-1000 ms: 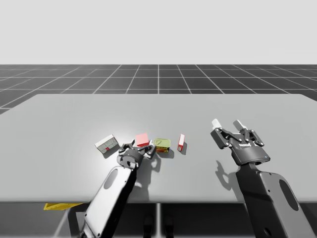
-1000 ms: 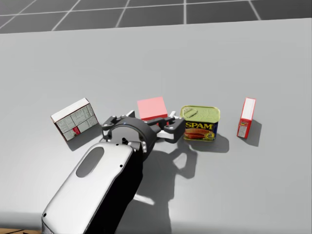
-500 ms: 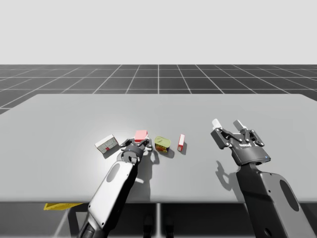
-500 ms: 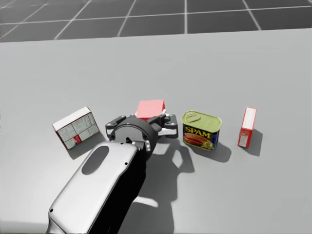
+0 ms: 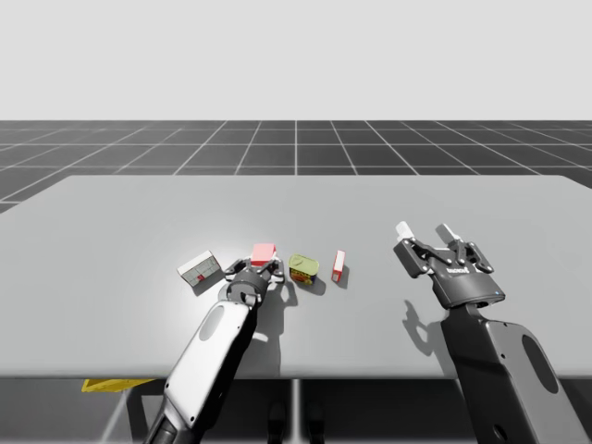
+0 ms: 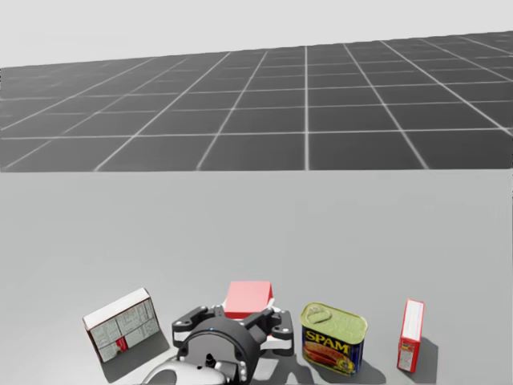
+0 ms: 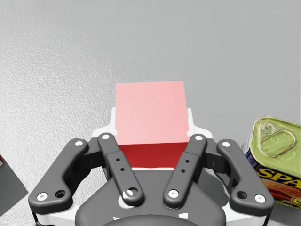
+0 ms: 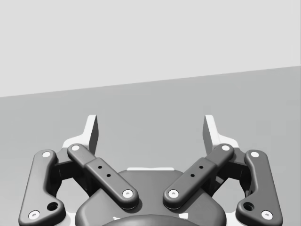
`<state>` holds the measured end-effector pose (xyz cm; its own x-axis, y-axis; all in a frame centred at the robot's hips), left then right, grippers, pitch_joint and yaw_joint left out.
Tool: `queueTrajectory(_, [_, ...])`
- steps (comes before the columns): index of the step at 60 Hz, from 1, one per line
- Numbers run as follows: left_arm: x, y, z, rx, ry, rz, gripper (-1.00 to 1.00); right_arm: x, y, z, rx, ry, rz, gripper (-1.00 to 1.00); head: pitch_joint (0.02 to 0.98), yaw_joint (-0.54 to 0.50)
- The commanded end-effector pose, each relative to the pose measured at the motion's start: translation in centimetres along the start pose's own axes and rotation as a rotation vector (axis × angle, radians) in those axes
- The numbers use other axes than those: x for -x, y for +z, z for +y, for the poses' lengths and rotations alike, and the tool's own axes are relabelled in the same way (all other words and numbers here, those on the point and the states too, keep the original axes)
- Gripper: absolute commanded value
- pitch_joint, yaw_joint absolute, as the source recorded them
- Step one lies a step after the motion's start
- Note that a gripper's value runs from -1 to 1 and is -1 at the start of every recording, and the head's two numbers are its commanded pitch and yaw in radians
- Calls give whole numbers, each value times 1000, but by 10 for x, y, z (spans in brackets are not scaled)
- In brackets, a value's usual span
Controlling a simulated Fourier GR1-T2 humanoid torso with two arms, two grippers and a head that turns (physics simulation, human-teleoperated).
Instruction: Find the red cube and pick it up.
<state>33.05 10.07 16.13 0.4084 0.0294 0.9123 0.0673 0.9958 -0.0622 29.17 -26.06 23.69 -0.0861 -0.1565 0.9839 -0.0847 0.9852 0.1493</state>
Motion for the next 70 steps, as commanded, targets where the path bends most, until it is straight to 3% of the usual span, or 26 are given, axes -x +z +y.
queueTrajectory(1, [22,-2,-7,105,-22,69,1000,0,0,0,0,0,1,-1000,464,131])
queueTrajectory(18, [-3,10,-2,139,-46,39,1000,1,0,0,-2,2,2,-1000,440,128])
queueTrajectory(45, [-66,44,4,191,-163,-59,1000,1,-2,-2,3,2,3,-1000,423,129])
queueTrajectory(53, [-89,57,6,198,-168,-110,1000,1,-2,-1,4,-1,3,-1000,420,126])
queueTrajectory(70, [-154,110,5,235,-163,-291,1000,1,-2,-1,-3,-9,5,-1000,414,122])
